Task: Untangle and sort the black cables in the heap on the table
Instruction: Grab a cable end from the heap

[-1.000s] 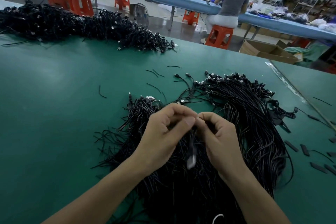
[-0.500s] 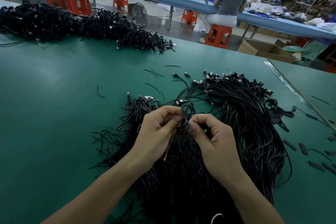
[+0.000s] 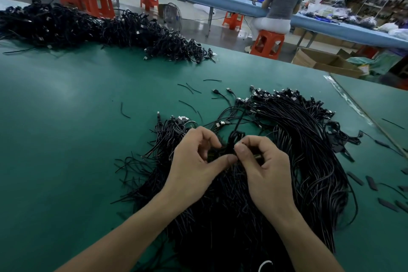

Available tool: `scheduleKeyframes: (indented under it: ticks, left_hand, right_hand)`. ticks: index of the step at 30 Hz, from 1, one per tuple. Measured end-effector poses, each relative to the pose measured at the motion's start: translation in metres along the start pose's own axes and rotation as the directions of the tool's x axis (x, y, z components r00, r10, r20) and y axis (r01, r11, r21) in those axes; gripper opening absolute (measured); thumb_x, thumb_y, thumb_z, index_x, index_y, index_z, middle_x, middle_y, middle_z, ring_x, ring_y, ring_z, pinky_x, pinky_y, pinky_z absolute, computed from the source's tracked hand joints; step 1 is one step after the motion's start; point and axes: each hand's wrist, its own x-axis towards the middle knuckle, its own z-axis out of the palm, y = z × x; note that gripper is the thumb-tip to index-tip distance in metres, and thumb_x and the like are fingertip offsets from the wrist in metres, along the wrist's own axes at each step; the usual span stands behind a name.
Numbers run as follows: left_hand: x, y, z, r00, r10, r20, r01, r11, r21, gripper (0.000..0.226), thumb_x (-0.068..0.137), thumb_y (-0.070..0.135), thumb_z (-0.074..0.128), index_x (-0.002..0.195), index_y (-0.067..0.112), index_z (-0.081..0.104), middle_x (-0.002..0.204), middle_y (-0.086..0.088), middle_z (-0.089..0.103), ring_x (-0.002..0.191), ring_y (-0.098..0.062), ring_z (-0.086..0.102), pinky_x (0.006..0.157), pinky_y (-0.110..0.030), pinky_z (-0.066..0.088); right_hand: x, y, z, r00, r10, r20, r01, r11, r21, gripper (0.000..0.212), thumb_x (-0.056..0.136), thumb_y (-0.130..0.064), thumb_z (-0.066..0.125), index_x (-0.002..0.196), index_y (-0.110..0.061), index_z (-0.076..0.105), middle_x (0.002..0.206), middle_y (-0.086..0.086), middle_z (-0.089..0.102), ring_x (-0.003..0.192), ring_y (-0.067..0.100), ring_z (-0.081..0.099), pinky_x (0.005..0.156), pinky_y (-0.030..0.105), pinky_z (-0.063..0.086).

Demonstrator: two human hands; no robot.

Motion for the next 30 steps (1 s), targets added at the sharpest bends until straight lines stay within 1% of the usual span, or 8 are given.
scheduleKeyframes:
  ticks: [5, 8, 12, 16, 20, 23, 26, 30]
  left_hand:
    - [0.001, 0.004, 0.003, 0.981, -0.163, 0.107, 0.176, 0.976, -0.127, 0.036, 0.071, 0.047, 0.078, 0.081, 0.018, 0.058, 0.059, 0.004, 0.063, 0.048, -0.010, 0.054, 0.047, -0.019, 0.042]
    - [0.002, 0.009, 0.003, 0.963, -0.192, 0.189, 0.240, 0.929, -0.281, 0.006, 0.090, 0.019, 0.070, 0.089, 0.013, 0.070, 0.075, -0.002, 0.074, 0.067, -0.012, 0.069, 0.061, -0.020, 0.053]
    - [0.005, 0.011, 0.000, 0.927, -0.282, 0.248, 0.373, 0.760, -0.532, 0.033, 0.103, 0.016, 0.045, 0.096, 0.014, 0.077, 0.100, -0.012, 0.075, 0.095, -0.025, 0.071, 0.082, -0.035, 0.059]
    - [0.008, 0.005, -0.001, 0.973, -0.118, 0.199, 0.193, 0.885, -0.423, 0.033, 0.075, 0.025, 0.077, 0.105, 0.012, 0.070, 0.100, -0.008, 0.076, 0.093, -0.018, 0.072, 0.081, -0.023, 0.055]
    - [0.011, 0.000, -0.008, 0.975, -0.003, 0.224, 0.082, 0.935, -0.345, 0.032, 0.073, 0.015, 0.081, 0.103, 0.011, 0.071, 0.096, -0.007, 0.077, 0.091, -0.022, 0.073, 0.080, -0.024, 0.057]
    - [0.019, -0.005, -0.013, 0.973, 0.009, 0.232, 0.044, 0.974, -0.221, 0.026, 0.079, 0.006, 0.080, 0.100, 0.018, 0.072, 0.093, -0.001, 0.077, 0.086, -0.015, 0.074, 0.078, -0.021, 0.056]
    - [0.039, -0.015, -0.024, 0.996, -0.073, 0.047, 0.073, 0.997, 0.000, 0.030, 0.075, 0.014, 0.085, 0.097, 0.027, 0.069, 0.089, 0.011, 0.077, 0.081, -0.004, 0.073, 0.078, -0.022, 0.056]
    - [0.063, -0.038, -0.040, 0.979, -0.029, -0.201, 0.092, 0.944, 0.316, 0.031, 0.076, 0.023, 0.086, 0.095, 0.031, 0.063, 0.090, 0.014, 0.069, 0.075, 0.000, 0.067, 0.069, -0.006, 0.049]
  right_hand:
    - [-0.003, -0.009, 0.004, 0.996, -0.081, -0.031, 0.083, 0.995, 0.047, 0.009, 0.088, -0.033, 0.059, 0.086, -0.029, 0.067, 0.083, -0.006, 0.067, 0.079, 0.014, 0.067, 0.067, 0.014, 0.049]
    - [-0.004, -0.007, 0.004, 0.998, -0.059, -0.008, 0.060, 0.994, 0.094, 0.010, 0.088, -0.033, 0.060, 0.086, -0.026, 0.068, 0.083, -0.004, 0.067, 0.075, 0.017, 0.068, 0.064, 0.021, 0.054]
    - [-0.005, 0.003, 0.003, 0.999, -0.029, 0.036, 0.028, 0.999, 0.034, 0.010, 0.092, -0.023, 0.063, 0.085, -0.026, 0.069, 0.081, -0.007, 0.066, 0.074, 0.012, 0.062, 0.065, 0.020, 0.047]
    - [-0.006, 0.005, 0.007, 0.993, 0.047, 0.109, -0.058, 0.992, 0.108, 0.012, 0.090, -0.030, 0.062, 0.090, -0.023, 0.072, 0.084, -0.006, 0.071, 0.081, 0.010, 0.067, 0.071, 0.022, 0.053]
    - [-0.003, 0.008, 0.002, 0.938, 0.209, 0.275, -0.275, 0.933, 0.230, 0.021, 0.082, -0.041, 0.063, 0.081, -0.022, 0.072, 0.072, -0.008, 0.068, 0.069, 0.003, 0.060, 0.065, 0.017, 0.049]
    - [0.004, 0.020, -0.005, 0.908, 0.288, 0.304, -0.325, 0.942, 0.080, 0.016, 0.091, -0.038, 0.064, 0.084, -0.026, 0.072, 0.068, -0.006, 0.067, 0.063, 0.003, 0.059, 0.060, 0.013, 0.045]
    - [0.019, 0.042, -0.021, 0.934, 0.325, 0.148, -0.288, 0.931, -0.224, 0.013, 0.097, -0.037, 0.057, 0.092, -0.031, 0.067, 0.078, -0.009, 0.069, 0.072, 0.005, 0.065, 0.066, 0.016, 0.049]
    - [0.026, 0.081, -0.035, 0.854, 0.509, 0.106, -0.311, 0.664, -0.680, 0.025, 0.102, -0.037, 0.051, 0.112, -0.018, 0.063, 0.102, -0.001, 0.064, 0.089, 0.018, 0.060, 0.084, 0.037, 0.053]
